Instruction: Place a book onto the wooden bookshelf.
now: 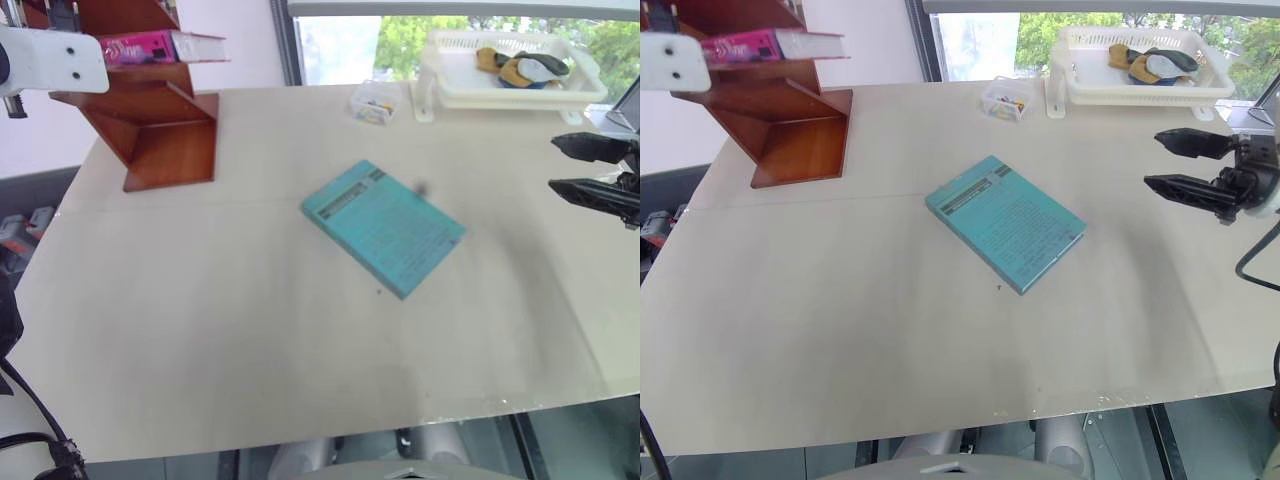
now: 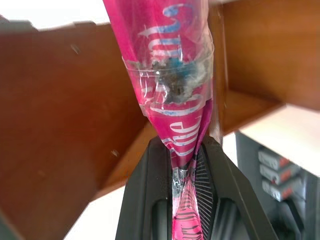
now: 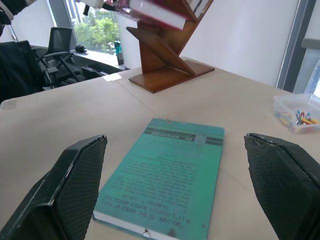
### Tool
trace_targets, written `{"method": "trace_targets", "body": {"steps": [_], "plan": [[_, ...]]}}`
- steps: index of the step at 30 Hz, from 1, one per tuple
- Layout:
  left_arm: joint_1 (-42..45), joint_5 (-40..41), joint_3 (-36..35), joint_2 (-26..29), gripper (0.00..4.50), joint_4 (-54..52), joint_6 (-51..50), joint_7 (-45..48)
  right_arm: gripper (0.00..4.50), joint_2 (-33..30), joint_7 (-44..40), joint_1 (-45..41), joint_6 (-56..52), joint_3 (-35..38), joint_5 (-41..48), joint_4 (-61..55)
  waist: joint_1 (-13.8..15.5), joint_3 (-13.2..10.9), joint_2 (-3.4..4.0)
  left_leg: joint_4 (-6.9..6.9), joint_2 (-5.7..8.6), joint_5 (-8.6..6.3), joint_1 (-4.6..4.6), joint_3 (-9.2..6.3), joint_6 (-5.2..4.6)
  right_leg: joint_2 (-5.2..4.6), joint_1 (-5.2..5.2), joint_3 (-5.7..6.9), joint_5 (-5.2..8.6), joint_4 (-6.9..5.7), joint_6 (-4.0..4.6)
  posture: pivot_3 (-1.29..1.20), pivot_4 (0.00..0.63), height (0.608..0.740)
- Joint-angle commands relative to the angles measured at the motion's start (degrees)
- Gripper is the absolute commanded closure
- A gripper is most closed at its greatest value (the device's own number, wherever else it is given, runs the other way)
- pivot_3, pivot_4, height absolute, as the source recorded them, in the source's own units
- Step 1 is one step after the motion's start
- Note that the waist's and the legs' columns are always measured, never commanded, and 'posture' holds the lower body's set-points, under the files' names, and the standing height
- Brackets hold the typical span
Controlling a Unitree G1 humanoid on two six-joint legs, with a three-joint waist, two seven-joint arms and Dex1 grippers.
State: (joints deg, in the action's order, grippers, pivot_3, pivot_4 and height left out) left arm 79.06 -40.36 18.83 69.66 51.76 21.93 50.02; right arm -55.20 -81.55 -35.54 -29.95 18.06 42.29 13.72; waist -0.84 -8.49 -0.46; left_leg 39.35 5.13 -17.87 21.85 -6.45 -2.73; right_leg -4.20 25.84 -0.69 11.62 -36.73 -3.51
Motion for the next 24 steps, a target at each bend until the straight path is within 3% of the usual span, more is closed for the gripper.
{"method": "trace_targets", "body": {"steps": [1,15,24], "plan": [[3.90,-2.70,0.83,1.18,4.35,3.88,0.77,-3.07,0.00,-0.90,-0.35,-2.44,-1.52,3.75,3.52,-1.65,-0.02,-0.01,-0.01,0.00,0.00,0.00,0.01,-0.01,0.00,0.00,0.00,0.01,0.00,-0.01,0.00,0.00,0.150,0.740],[10.37,-7.88,6.46,-0.90,4.35,14.99,0.57,-9.48,0.00,-1.34,-0.17,-7.79,-7.68,6.69,11.23,-3.02,-1.59,-0.03,-0.04,0.02,0.00,0.00,-0.01,0.12,0.00,-0.03,0.06,-0.10,0.00,-0.08,0.00,0.00,0.150,0.740],[11.19,-7.92,7.40,-1.49,4.35,17.18,0.62,-10.14,0.00,-1.38,-0.13,-7.41,-7.62,6.68,10.61,-3.32,-1.62,-0.03,-0.05,0.01,-0.02,0.00,0.02,0.28,-0.01,-0.02,0.24,-0.24,0.00,-0.22,0.00,0.00,0.150,0.740]]}}
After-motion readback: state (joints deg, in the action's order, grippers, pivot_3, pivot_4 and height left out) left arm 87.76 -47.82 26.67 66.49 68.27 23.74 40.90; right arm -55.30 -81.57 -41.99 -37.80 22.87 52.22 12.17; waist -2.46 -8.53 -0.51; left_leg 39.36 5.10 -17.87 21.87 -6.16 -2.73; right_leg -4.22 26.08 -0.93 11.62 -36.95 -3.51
